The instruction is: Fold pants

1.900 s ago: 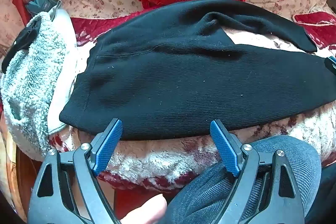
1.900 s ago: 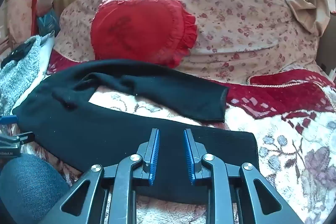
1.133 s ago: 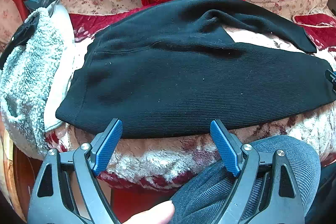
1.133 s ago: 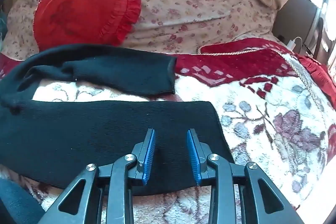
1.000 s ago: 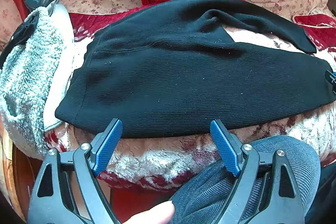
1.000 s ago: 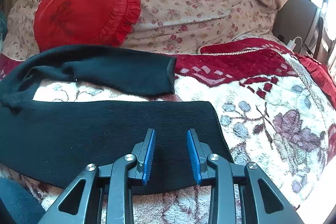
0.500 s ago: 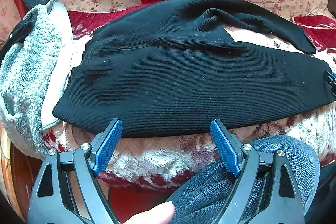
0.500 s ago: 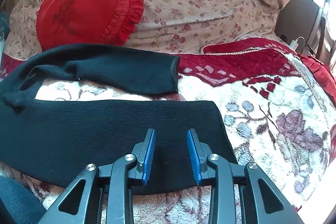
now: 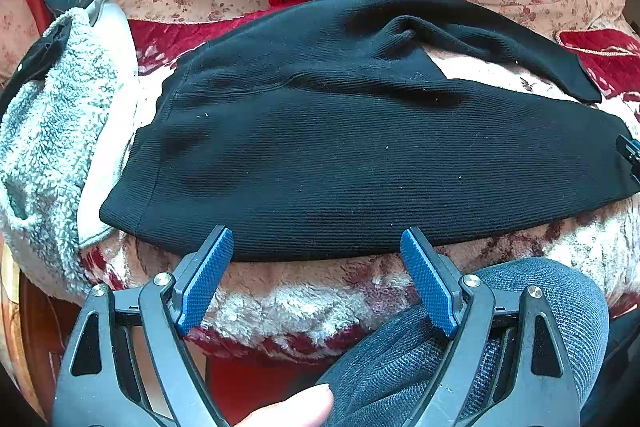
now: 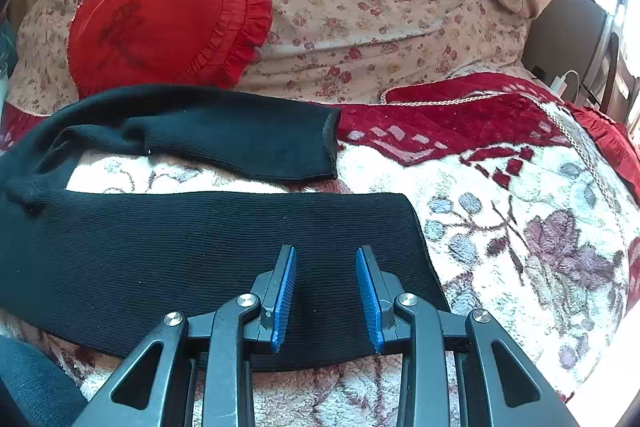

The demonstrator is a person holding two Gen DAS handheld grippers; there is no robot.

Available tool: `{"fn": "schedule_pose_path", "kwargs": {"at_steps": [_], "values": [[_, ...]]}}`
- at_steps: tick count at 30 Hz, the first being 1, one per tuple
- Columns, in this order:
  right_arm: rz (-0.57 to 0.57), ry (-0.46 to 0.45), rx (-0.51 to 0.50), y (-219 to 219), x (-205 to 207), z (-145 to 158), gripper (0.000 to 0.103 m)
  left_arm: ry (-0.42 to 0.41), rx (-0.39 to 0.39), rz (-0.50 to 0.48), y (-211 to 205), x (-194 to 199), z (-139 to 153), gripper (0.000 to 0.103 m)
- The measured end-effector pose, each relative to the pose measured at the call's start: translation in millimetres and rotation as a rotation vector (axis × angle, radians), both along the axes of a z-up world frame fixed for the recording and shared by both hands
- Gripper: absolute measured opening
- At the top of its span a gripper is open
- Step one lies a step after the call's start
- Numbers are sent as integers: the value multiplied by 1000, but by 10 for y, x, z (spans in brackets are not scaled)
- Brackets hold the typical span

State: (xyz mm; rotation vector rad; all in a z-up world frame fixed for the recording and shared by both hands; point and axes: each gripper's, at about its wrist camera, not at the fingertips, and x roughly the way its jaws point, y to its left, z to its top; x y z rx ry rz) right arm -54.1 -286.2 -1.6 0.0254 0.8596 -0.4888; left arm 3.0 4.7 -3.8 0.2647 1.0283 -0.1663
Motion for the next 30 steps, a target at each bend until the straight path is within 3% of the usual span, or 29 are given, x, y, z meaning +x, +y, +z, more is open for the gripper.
{"fn": "schedule_pose_path", "kwargs": {"at_steps": [30], "values": [[13,3,12,22,22,-30,29,9,-7,-4,-15,4,0,86]]}}
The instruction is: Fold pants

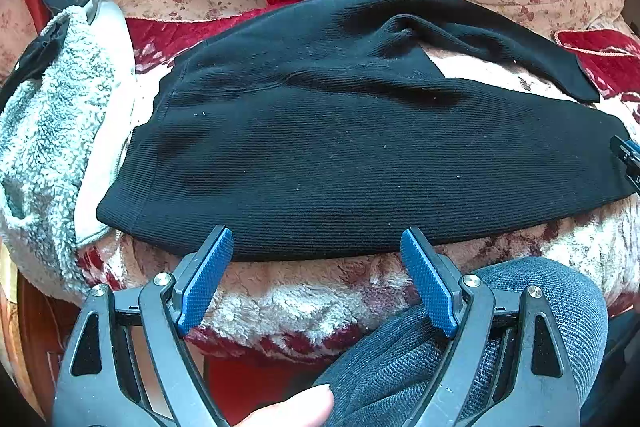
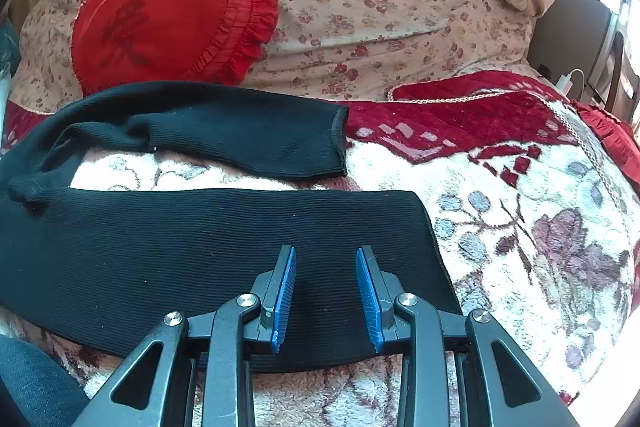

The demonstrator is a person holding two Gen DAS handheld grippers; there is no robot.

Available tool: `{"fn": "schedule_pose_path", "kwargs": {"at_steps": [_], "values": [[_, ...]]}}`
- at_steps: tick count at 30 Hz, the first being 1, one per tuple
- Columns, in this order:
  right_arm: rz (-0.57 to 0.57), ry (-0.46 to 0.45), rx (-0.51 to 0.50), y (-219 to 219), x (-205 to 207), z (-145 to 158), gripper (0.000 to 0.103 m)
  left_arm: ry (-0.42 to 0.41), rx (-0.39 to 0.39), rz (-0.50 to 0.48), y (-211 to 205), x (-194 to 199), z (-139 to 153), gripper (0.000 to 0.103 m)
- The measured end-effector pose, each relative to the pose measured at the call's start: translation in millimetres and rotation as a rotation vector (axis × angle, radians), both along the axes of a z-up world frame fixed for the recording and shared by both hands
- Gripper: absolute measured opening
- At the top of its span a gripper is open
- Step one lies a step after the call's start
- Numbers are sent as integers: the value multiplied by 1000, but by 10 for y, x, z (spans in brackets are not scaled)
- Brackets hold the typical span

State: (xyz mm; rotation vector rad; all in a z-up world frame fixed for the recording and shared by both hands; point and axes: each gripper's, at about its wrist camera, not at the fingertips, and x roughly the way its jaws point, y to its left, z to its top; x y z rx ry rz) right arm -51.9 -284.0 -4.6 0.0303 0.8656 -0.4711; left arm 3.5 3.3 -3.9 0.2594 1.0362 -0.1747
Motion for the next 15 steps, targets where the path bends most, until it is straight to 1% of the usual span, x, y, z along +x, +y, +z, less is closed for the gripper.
{"fn": "schedule_pose_path", "kwargs": {"at_steps": [6,9,11,15], "values": [[17,-10,8,28,13,11,29,-4,9,-5,-23,-10,6,86],[43,-34,22,53,3,48,29,-14,26,-5,-47,-22,26,86],[71,-78,38,80,-24,118,29,-16,33,-3,-63,-31,36,86],[135,-205,33,166,-136,336,29,-41,63,1,-96,-63,65,86]]}}
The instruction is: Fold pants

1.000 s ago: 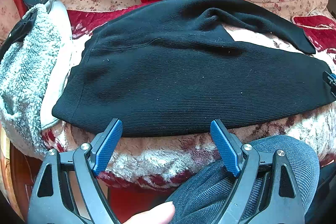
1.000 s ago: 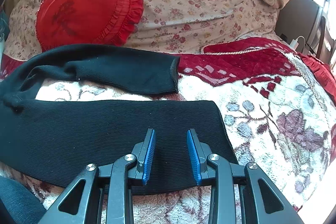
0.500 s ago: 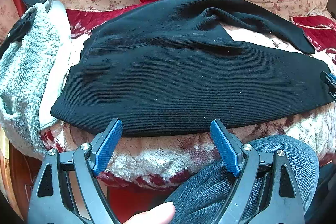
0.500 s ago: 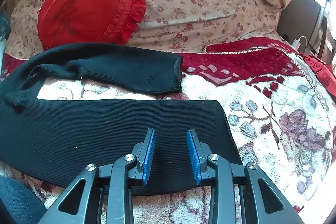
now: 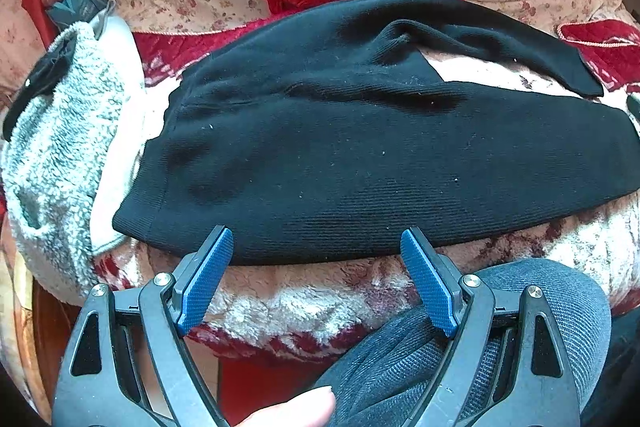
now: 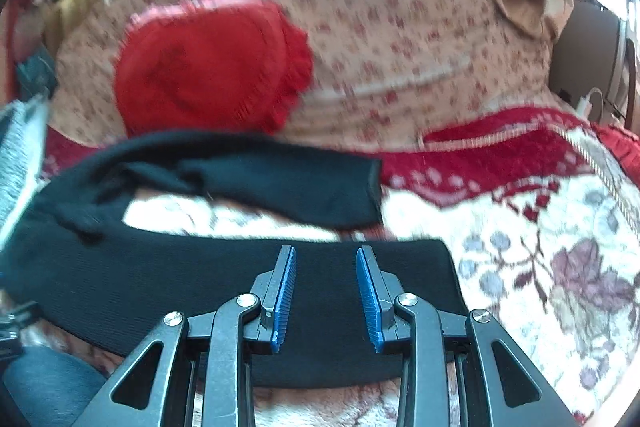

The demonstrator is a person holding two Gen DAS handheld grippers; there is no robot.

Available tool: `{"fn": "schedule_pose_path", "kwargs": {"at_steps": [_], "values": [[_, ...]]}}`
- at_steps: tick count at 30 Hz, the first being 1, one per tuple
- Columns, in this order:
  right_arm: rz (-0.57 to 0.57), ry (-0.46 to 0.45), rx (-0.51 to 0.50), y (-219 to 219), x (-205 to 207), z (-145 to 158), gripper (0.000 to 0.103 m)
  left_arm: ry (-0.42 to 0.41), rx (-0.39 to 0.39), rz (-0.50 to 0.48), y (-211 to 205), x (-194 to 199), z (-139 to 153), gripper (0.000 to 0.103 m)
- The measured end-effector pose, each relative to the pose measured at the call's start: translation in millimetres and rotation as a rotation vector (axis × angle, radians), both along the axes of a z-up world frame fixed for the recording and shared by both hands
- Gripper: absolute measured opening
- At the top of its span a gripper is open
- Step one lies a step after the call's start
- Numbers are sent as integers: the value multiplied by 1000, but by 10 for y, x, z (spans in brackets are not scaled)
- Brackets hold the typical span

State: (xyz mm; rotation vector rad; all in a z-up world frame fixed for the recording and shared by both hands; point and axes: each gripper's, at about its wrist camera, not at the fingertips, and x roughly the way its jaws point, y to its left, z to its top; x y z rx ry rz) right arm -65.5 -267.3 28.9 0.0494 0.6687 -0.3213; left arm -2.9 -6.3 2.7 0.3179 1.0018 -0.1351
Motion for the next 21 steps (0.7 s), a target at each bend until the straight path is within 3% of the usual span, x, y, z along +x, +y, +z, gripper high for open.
{"fn": "schedule_pose_path", "kwargs": {"at_steps": [7,9,11,12,14,18,21], "values": [[84,-128,-26,131,-135,234,30,-18,12,9,19,-19,16,86],[101,-229,-44,170,-251,371,32,-22,12,12,19,-13,16,86],[101,-314,-66,204,-363,454,64,-18,5,13,40,-1,8,86],[94,-350,-83,220,-394,468,71,-8,-6,15,58,10,-3,86],[87,-319,-102,246,-319,405,73,5,-20,15,63,41,-16,86],[106,-126,-87,273,-51,149,68,14,-33,12,75,63,-17,86],[107,-105,-75,227,-39,79,68,22,-42,2,90,87,-12,86]]}}
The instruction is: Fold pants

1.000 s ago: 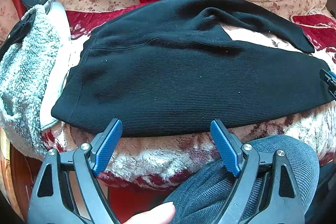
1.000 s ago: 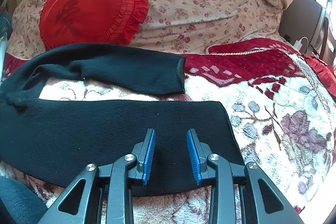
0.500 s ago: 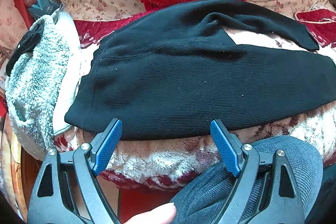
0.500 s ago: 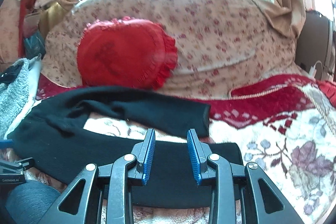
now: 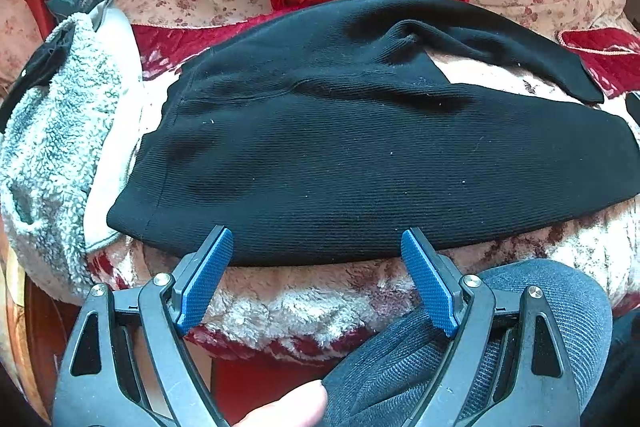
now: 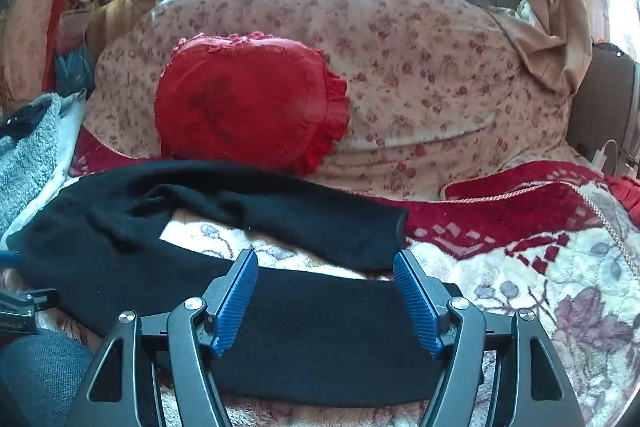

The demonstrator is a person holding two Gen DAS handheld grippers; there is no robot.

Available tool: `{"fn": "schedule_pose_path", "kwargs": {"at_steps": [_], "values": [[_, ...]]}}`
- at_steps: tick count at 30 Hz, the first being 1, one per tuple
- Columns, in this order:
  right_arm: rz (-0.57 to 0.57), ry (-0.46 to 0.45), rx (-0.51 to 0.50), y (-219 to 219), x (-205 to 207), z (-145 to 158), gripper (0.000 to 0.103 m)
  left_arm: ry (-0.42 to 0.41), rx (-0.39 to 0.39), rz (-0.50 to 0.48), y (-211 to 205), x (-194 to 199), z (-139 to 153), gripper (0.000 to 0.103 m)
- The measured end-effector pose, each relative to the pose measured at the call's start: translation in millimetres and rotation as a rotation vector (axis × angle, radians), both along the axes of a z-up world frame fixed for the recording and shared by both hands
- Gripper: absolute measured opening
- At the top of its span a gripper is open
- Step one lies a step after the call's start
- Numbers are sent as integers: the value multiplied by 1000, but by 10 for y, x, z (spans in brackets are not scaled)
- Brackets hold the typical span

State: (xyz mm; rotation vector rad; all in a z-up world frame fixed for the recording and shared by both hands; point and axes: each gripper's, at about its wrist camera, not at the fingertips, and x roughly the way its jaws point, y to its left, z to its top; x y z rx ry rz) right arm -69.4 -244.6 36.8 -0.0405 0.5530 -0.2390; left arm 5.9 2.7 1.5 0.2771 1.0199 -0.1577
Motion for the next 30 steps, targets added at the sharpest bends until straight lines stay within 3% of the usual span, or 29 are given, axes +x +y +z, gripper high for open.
{"fn": "schedule_pose_path", "kwargs": {"at_steps": [4,6,7,9,11,13,16,20,22,25,27,30], "values": [[-22,11,13,-50,11,-26,68,-113,5,-4,91,30,177,86],[-34,8,21,-63,10,-17,68,-195,-21,-37,179,48,292,94],[-42,11,22,-71,18,-18,68,-242,-75,-73,255,49,359,100],[-55,17,23,-82,37,-24,67,-309,-244,-201,416,58,474,103],[-47,29,44,-89,63,-39,67,-218,-372,-329,522,140,454,103],[-40,44,50,-72,92,-68,67,-137,-437,-380,604,212,406,103],[-21,71,46,-31,132,-114,67,-167,-430,-409,694,214,442,103],[-20,75,39,-7,150,-134,67,-139,-434,-374,853,468,444,103],[-24,76,47,-14,161,-139,67,-135,-395,-344,958,606,457,102],[-28,86,51,-19,176,-159,67,-109,-436,-315,1217,1058,514,98],[-23,94,57,-18,190,-177,67,-45,-503,-311,1406,1470,528,98],[-18,119,63,-8,232,-231,67,-14,-448,-314,1535,2046,493,98]]}}
